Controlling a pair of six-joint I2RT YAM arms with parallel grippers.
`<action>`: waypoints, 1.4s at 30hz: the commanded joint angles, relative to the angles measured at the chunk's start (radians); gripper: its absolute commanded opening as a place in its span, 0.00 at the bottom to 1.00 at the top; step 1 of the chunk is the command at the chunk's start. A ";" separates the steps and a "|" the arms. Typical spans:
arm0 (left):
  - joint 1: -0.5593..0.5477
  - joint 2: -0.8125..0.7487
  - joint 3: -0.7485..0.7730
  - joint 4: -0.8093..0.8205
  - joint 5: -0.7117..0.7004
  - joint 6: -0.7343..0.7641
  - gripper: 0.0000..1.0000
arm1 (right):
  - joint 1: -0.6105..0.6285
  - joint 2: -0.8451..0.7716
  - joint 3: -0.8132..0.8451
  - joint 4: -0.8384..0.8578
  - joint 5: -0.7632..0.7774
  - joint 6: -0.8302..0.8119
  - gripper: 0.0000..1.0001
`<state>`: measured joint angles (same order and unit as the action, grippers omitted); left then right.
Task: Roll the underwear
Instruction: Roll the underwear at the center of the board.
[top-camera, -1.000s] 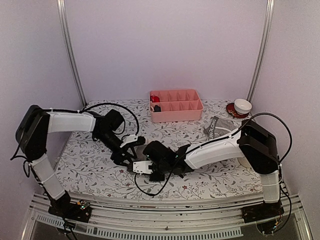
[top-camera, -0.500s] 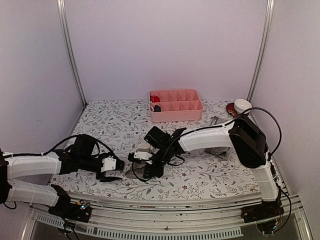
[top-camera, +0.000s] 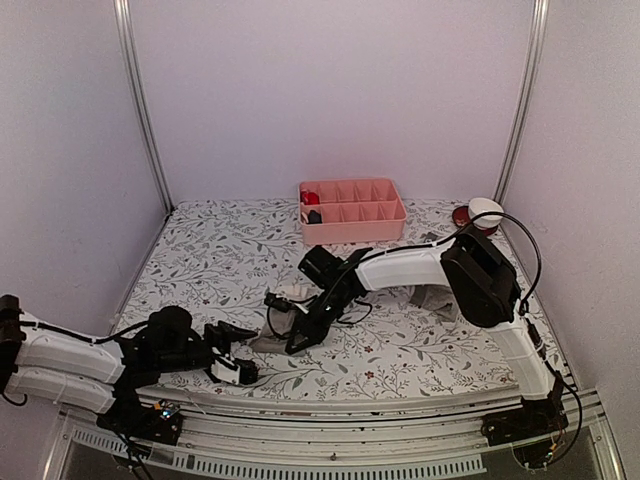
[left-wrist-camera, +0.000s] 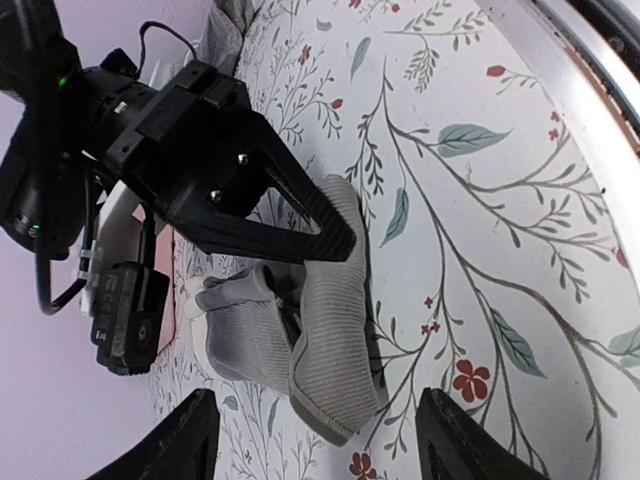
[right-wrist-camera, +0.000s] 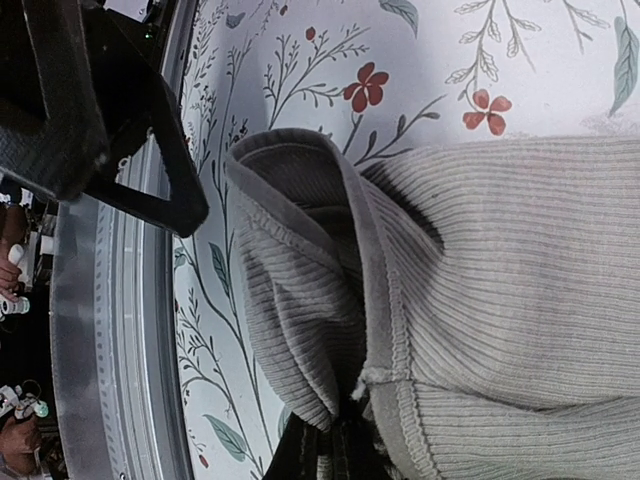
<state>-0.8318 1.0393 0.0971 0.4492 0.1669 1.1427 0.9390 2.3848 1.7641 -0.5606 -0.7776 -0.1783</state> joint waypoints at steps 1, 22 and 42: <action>-0.077 0.161 -0.013 0.241 -0.175 0.086 0.68 | -0.017 0.065 -0.012 -0.069 0.038 0.034 0.03; -0.254 0.894 0.024 0.884 -0.526 0.296 0.21 | -0.020 0.062 -0.018 -0.071 0.047 0.027 0.03; -0.082 0.427 0.272 -0.228 -0.091 -0.180 0.00 | 0.092 -0.470 -0.478 0.234 0.506 -0.045 0.72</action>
<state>-0.9638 1.4780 0.3286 0.5308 -0.0807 1.0718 0.9630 2.0289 1.3792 -0.4187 -0.5060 -0.1787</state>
